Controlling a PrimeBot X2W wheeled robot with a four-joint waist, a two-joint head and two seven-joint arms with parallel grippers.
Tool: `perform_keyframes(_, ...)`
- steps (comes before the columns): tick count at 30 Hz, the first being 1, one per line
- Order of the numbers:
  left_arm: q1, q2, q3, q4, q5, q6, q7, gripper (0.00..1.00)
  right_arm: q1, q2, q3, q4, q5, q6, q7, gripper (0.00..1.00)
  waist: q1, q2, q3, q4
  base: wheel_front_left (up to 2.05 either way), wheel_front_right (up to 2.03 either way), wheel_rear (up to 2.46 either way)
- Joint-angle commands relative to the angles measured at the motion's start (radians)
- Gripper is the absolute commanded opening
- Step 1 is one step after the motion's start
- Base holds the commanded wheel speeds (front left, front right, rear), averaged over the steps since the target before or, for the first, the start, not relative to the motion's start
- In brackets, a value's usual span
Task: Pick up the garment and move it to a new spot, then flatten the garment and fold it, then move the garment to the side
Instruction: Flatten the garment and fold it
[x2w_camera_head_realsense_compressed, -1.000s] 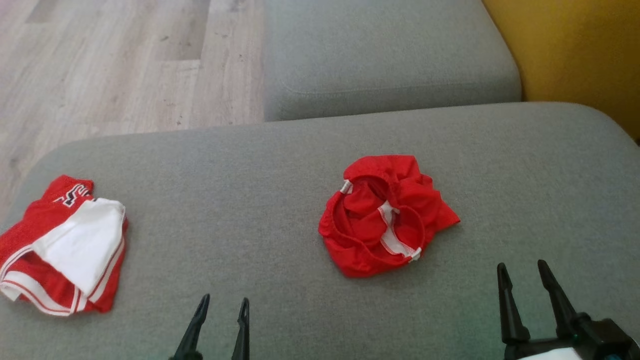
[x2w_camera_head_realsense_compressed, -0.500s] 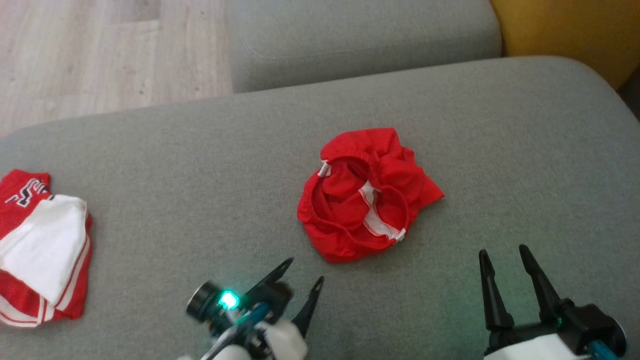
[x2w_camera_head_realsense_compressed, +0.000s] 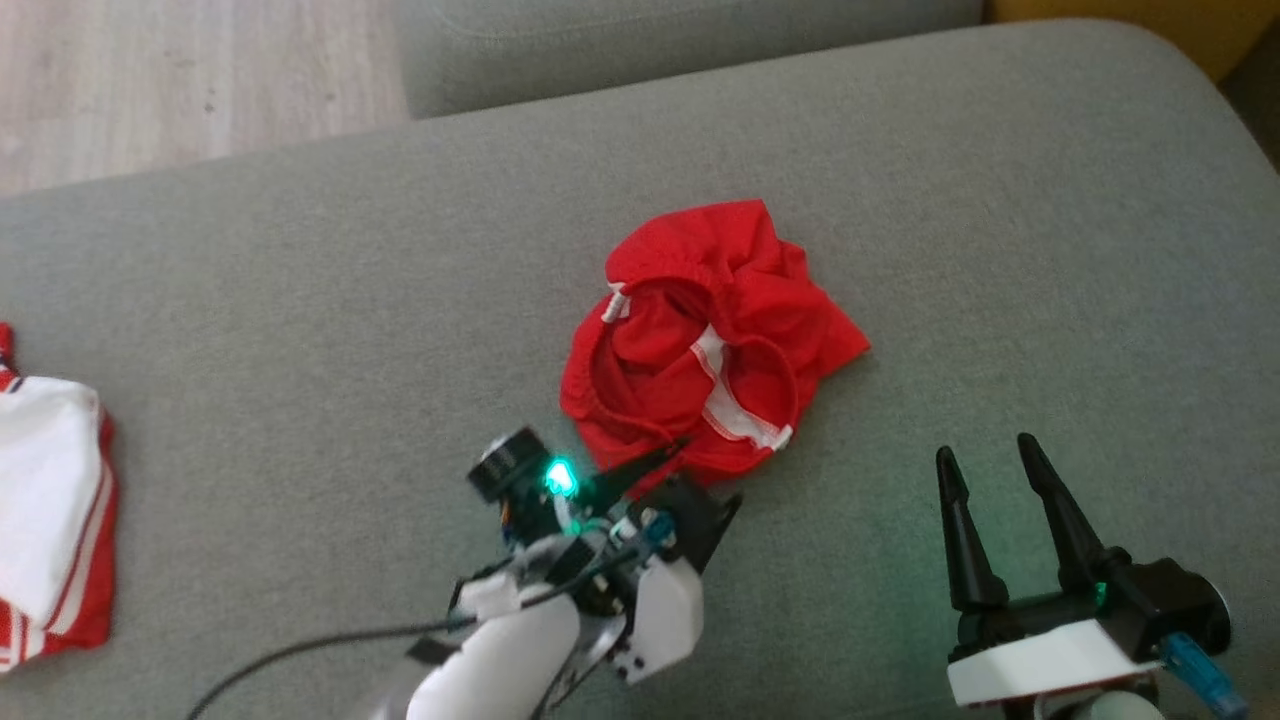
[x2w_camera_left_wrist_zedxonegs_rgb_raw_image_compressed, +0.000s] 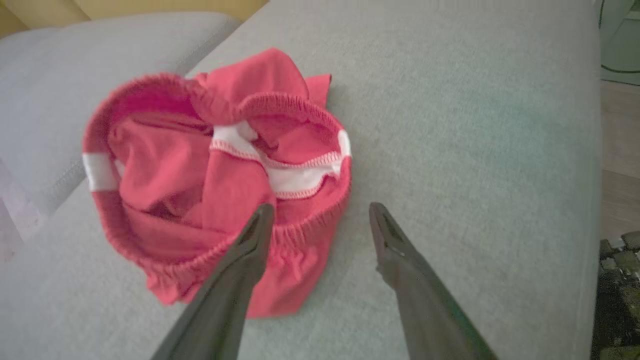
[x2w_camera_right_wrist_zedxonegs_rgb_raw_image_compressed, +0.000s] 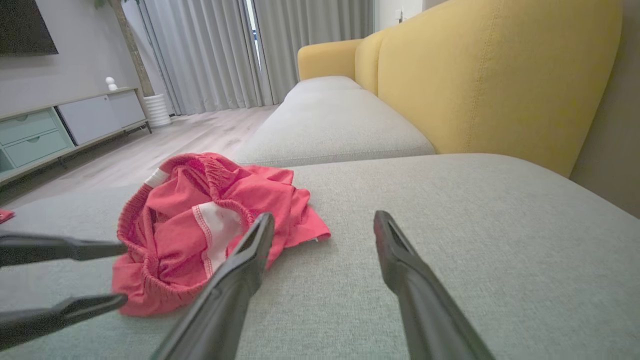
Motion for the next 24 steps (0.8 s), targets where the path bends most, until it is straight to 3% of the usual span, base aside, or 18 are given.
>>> perform_keyframes(1,-0.077,0.006,0.013,-0.047,-0.014,0.002,0.006,1.00,-0.043,-0.009,0.026,-0.027,0.007,-0.001,-0.002,1.00,-0.0002,0.0000,0.021,-0.015,0.00,0.00,0.00)
perform_keyframes(20,-0.274,-0.043,-0.070,0.105,-0.076,0.003,0.012,1.00,-0.120,-0.009,0.068,-0.023,0.015,-0.001,-0.002,1.00,-0.0002,0.0000,0.156,-0.095,0.00,0.00,0.00)
perform_keyframes(21,-0.277,-0.044,-0.072,0.111,-0.076,0.003,0.010,0.78,-0.122,-0.009,0.069,-0.024,0.016,-0.001,-0.002,1.00,-0.0002,0.0000,0.159,-0.096,0.00,0.00,0.00)
perform_keyframes(23,-0.285,-0.044,-0.081,0.118,-0.077,0.003,-0.002,0.00,-0.125,-0.009,0.071,-0.023,0.018,-0.001,-0.002,1.00,-0.0002,0.0000,0.162,-0.097,0.00,0.00,0.00)
perform_keyframes(24,-0.288,-0.044,-0.086,0.123,-0.078,0.003,-0.006,0.00,-0.126,-0.009,0.072,-0.022,0.020,-0.001,-0.002,1.00,-0.0002,0.0000,0.162,-0.098,0.00,0.00,0.00)
